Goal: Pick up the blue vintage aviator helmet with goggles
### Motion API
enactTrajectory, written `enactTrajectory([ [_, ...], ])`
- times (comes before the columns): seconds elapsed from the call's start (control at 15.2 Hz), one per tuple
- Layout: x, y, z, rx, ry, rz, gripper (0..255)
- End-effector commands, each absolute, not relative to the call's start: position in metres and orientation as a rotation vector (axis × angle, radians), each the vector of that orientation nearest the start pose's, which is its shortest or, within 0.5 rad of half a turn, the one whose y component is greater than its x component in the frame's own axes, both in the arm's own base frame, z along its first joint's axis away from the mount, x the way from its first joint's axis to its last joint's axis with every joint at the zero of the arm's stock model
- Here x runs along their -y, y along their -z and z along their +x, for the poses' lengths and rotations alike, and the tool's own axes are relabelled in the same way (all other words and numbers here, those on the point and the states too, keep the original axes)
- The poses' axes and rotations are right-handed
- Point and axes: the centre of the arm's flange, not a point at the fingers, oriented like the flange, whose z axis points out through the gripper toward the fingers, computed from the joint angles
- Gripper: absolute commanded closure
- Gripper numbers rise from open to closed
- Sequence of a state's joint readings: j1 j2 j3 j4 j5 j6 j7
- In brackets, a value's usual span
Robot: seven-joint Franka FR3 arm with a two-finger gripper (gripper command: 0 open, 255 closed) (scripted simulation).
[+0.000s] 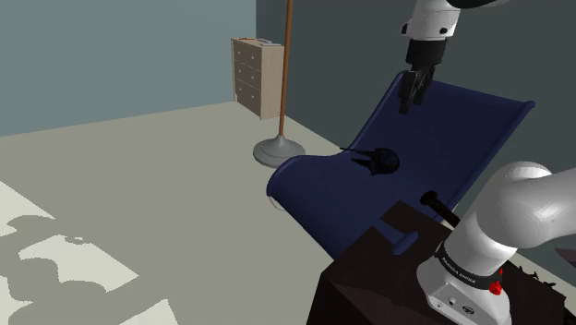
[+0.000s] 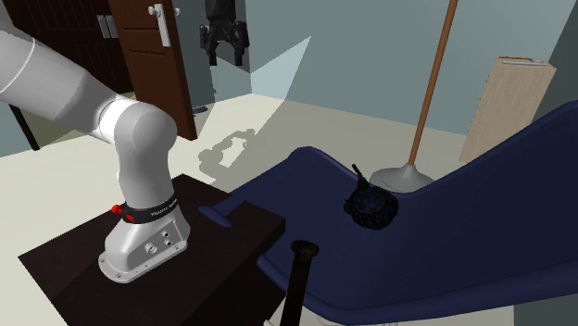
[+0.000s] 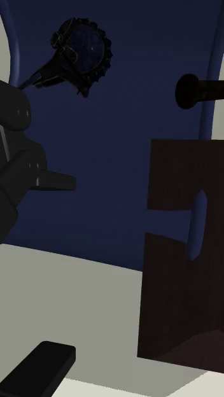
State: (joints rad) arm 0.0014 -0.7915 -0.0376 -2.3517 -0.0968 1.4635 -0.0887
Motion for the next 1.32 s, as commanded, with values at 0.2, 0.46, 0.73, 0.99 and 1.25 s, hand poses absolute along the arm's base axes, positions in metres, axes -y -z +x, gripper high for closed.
enactTrajectory([
  [0.2,0.051,-0.559,0.304,0.120,-0.151,-3.206,0],
  [0.46,0.086,-0.525,0.320,0.153,-0.136,-3.214,0],
  [0.73,0.120,-0.491,0.337,0.186,-0.121,-3.221,0],
  [0.99,0.155,-0.457,0.354,0.220,-0.106,-3.228,0],
  [1.25,0.189,-0.424,0.373,0.254,-0.091,-3.235,0],
])
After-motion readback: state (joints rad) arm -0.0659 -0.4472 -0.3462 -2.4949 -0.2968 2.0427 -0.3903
